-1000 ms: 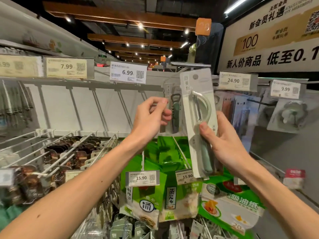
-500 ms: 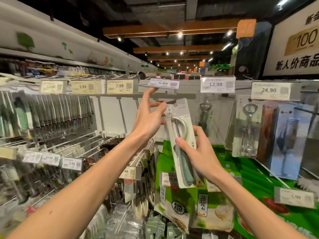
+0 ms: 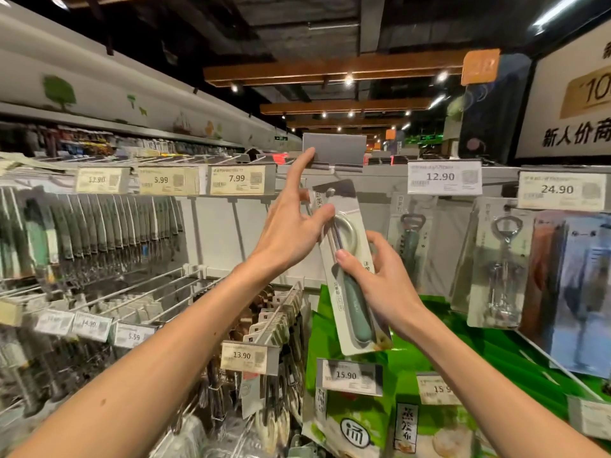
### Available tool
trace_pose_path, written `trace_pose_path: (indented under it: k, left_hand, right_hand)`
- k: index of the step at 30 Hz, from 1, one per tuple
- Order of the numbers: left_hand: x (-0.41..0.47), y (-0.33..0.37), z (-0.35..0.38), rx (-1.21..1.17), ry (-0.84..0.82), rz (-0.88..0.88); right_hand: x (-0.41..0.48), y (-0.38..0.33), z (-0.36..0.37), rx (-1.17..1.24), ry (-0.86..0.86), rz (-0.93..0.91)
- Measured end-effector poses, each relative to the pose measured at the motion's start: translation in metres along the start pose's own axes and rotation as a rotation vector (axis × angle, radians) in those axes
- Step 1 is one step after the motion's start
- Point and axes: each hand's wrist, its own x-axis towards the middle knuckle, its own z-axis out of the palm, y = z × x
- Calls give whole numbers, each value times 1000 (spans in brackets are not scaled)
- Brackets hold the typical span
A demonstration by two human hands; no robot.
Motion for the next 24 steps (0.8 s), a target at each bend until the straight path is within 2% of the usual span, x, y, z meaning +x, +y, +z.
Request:
trace_pose_path:
  k: [3,8,16,20,24]
  left_hand:
    - [-4,-15,6,-46,24,51]
    - [-47,-45,39,-270,-13,-150]
    - [1,-81,59,-440,-95,-327]
    - [16,-102,68,-410,-96,-278]
    - [26,-124,67,-296,-199,-185]
  right_hand:
    - [3,9,5,47,23,35]
    - [7,26,12,6,109,16]
    - [44,53,8,-186,120,70]
    - [57,60,12,-272,114,154]
    - [62,65,17,-298,115,227]
